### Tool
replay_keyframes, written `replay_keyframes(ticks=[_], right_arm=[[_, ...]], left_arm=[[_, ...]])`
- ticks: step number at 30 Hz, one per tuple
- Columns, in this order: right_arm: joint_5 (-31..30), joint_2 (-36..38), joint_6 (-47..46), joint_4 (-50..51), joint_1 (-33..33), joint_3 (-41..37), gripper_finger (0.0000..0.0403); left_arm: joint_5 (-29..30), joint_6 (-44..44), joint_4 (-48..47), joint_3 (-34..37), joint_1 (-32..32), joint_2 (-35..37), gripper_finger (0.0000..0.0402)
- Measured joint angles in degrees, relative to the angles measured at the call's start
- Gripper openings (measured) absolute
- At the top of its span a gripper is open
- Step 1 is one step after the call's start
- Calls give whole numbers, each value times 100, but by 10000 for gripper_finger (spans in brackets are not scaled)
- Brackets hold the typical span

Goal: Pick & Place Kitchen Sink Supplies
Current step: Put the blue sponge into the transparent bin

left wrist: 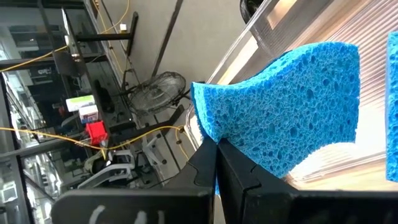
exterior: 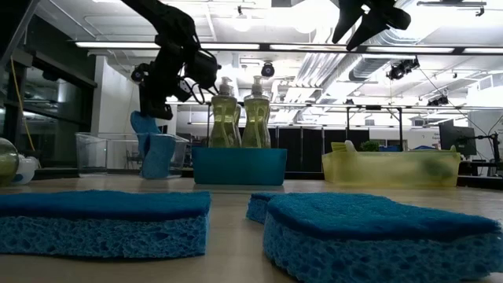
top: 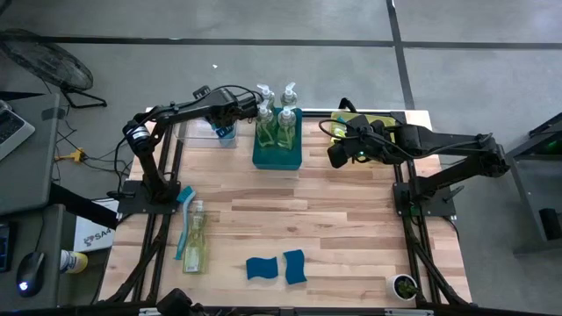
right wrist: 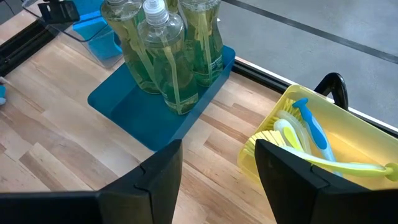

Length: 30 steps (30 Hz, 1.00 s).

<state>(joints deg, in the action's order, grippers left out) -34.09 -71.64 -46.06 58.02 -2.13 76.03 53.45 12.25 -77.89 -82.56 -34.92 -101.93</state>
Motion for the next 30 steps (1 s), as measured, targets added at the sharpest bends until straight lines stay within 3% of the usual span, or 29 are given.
replay_keyframes(ticks=[11, 30], right_arm=[[0, 0, -28, 0, -2, 0, 195], [0, 0, -39, -2, -2, 0, 195]], left_arm=[[-393, 0, 4, 2, 0, 0, 6], [-1246, 2, 149, 4, 2, 3, 61]])
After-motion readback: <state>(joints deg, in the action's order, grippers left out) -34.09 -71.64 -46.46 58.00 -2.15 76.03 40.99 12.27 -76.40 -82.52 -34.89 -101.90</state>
